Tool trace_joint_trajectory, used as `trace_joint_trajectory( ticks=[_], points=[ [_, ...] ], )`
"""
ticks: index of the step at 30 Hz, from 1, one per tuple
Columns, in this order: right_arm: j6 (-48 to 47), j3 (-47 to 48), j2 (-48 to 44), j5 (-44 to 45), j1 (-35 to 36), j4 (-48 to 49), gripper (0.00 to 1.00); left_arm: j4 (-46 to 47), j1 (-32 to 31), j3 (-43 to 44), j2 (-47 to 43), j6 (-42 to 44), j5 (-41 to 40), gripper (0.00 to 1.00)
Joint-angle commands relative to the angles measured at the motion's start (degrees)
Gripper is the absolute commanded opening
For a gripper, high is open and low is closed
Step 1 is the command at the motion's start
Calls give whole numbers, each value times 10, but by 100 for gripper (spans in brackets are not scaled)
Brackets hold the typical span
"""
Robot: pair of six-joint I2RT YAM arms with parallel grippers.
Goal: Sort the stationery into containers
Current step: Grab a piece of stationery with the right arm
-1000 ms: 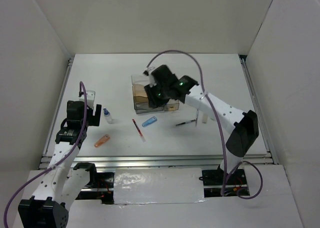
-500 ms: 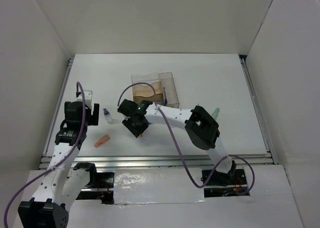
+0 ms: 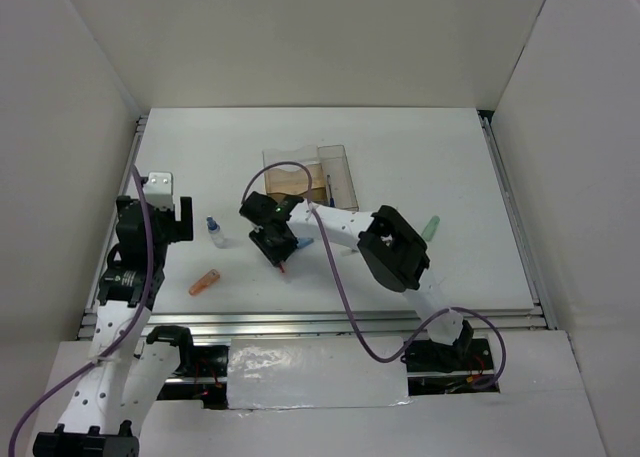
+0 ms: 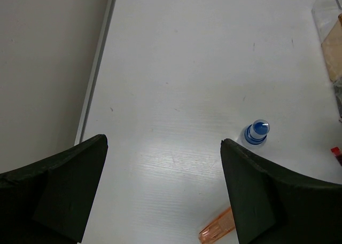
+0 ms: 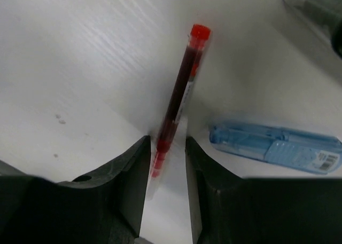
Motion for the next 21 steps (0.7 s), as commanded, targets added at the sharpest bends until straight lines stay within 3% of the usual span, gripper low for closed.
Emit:
trace_joint_trajectory(
  ticks=[1,5,9,15,21],
  points=[
    [4,29,24,5,-1,25,38,11,1,29,0,-20,11,99],
    [1,34,38,0,-3,17,30,2,3,40,1,-45,22,99],
    [-1,11,10,0,6,17,0,-4,5,45,4,-51,22,99],
    [-4,-24,-122,-27,19,4,0,-12,6,70,5,-62,37,99],
    [6,-11,-240,-51,-90,-4,0,-44,6,133,41,-49,115,99]
  ],
)
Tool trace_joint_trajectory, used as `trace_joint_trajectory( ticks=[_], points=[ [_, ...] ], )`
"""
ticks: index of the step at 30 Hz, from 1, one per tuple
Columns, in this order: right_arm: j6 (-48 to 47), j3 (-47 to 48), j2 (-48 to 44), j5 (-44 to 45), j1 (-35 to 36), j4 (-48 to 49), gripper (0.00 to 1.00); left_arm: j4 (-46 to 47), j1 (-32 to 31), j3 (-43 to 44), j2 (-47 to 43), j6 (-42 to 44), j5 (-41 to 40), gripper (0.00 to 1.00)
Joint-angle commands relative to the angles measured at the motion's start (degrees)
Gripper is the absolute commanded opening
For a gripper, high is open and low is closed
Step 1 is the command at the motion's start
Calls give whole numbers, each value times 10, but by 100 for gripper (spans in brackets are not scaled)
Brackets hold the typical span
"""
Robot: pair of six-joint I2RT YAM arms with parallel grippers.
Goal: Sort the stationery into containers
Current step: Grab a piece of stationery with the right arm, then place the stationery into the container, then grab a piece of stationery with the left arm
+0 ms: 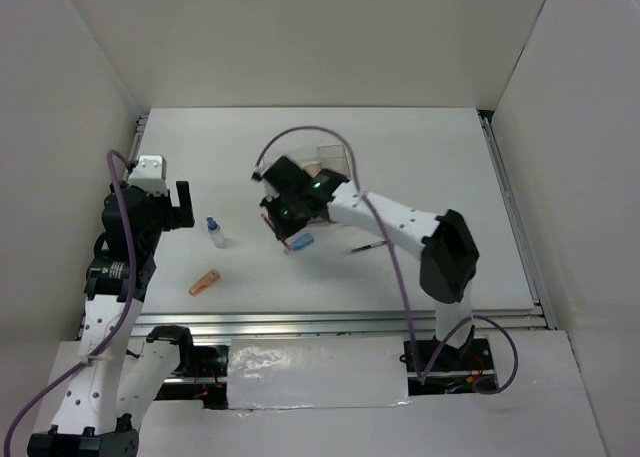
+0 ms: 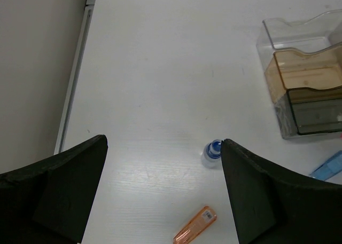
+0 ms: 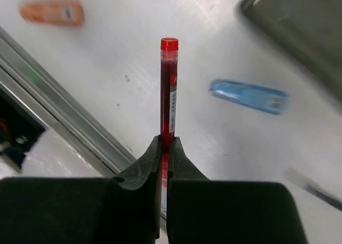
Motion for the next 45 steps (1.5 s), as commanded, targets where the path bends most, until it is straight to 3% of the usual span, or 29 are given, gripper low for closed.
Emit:
trace_joint_trajectory(
  ticks=[1,8,11,23,29,36,39,42,45],
  points=[
    [5,37,-91,-6,-103,3,0,-9,2,49,29,-6,65,99],
    [-1,98,-51,-8,-253,-9,0,19,-1,43,48,-7,117,99],
    [-6,115,-22,-18,-283,-3,0,27,-2,41,48,-5,141,99],
    [17,179,90,-37,-307,5,0,23,-5,22,49,1,147,99],
    [28,158,125,-3,-310,15,14,25,-6,20,52,4,149,99],
    [36,155,122,-12,-315,5,49,22,-34,15,48,40,190,99],
    [38,145,84,-30,-323,-7,50,9,-54,22,55,59,242,98],
    [38,121,24,-62,-351,-21,50,-7,-62,41,81,84,325,91],
    [36,68,-56,-98,-396,-21,49,-17,-118,74,139,98,330,81]
  ],
)
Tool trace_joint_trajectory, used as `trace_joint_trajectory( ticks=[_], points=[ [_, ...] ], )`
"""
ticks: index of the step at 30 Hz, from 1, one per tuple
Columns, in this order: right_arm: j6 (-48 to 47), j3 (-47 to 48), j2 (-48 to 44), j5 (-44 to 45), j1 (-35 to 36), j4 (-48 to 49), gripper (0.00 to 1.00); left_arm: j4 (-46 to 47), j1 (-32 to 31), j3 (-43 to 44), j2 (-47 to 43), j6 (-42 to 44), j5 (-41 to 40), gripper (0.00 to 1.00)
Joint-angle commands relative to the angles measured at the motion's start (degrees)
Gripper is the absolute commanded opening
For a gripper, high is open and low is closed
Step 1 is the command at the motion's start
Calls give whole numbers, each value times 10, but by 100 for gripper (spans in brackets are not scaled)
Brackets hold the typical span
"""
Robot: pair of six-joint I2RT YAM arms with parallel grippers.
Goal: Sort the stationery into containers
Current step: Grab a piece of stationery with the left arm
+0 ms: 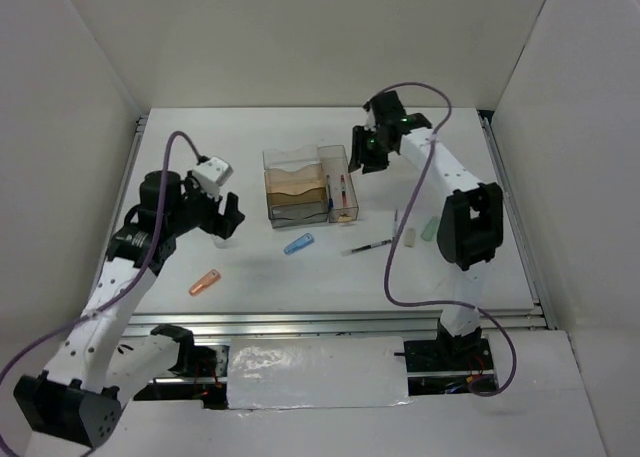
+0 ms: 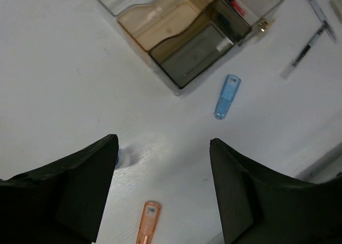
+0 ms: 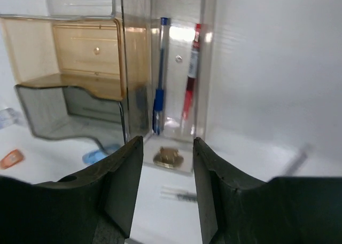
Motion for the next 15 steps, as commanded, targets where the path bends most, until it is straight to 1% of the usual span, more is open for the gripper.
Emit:
trace_joint_trajectory(
  ticks=[1,2,3,4,5,6,7,8,9,10,11,12,13,14,15],
  points=[
    [2,-38,-130,-49,-55,-12,49,0,-86,52,54,35,54,79],
    [-1,-71,-166,-54,-68,-12,49,5,-104,59,88,34,54,77],
    [-7,-87,-183,-62,-90,-13,49,14,-117,79,105,30,61,76],
    [-10,-123,-202,-65,-100,-13,49,14,-139,96,151,17,63,74],
    [-12,-143,-237,-71,-112,-13,48,9,-149,115,177,15,65,73],
    [-15,-162,-257,-81,-128,-13,48,-9,-179,158,204,18,66,71],
    [-16,-202,-275,-86,-139,-7,48,-17,-196,181,228,22,60,69],
    [-17,-223,-316,-90,-146,-3,48,-21,-214,198,273,28,50,68],
    [-19,-241,-334,-90,-159,3,48,-28,-246,232,293,33,42,67],
    [-22,-275,-368,-85,-165,15,48,-34,-263,247,329,49,23,66],
    [-23,-290,-387,-83,-171,18,48,-40,-283,276,347,62,10,66],
    [-27,-300,-400,-82,-179,22,48,-54,-320,288,367,71,-8,65],
    [-30,-323,-426,-79,-185,23,48,-59,-337,301,406,83,-39,63],
    [-32,-334,-438,-80,-188,24,47,-65,-354,320,423,89,-49,62],
    [-37,-350,-449,-78,-192,24,48,-74,-383,329,459,91,-57,61]
  ],
)
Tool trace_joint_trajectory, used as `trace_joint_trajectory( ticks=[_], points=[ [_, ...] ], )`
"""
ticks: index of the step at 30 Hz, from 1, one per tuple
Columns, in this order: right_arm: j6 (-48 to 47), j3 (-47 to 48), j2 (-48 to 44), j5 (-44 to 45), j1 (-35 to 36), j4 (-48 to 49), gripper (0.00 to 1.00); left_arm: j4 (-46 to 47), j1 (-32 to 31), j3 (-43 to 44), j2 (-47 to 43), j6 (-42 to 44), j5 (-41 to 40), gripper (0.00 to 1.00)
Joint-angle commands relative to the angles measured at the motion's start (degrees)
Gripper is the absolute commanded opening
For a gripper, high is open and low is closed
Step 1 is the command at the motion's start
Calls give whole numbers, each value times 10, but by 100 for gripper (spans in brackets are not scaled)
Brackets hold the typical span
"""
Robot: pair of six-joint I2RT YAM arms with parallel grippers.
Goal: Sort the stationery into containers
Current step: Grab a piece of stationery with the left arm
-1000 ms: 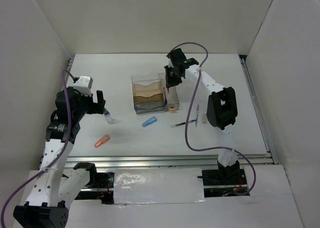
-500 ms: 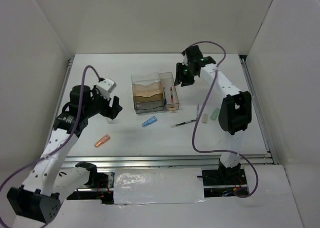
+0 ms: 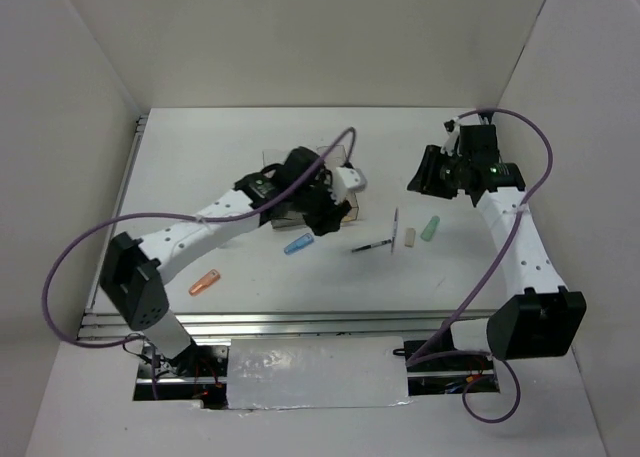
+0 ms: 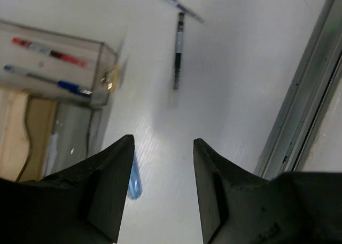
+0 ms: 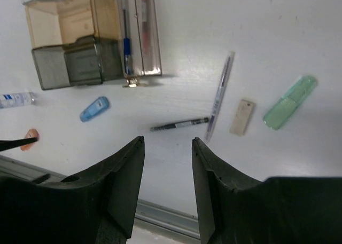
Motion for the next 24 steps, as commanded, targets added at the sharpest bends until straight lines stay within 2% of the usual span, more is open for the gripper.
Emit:
trace_joint_trajectory(
  ticks=[1,5,9,16,24],
  points=[
    [-21,-35,-49,-2,-10,14,47,-37,-67,41,73,36,-57,60],
    [-31,-53,-75,7,-32,6,47,-23,-101,74,156,34,-59,56],
    [-31,-68,-95,-4,-51,-1,46,-21,-100,123,242,29,-50,53],
    [-22,-92,-120,-38,-86,6,46,-9,-101,187,310,34,-72,55],
    [-17,-84,-111,-57,-106,5,46,1,-100,200,355,34,-61,54]
  ],
)
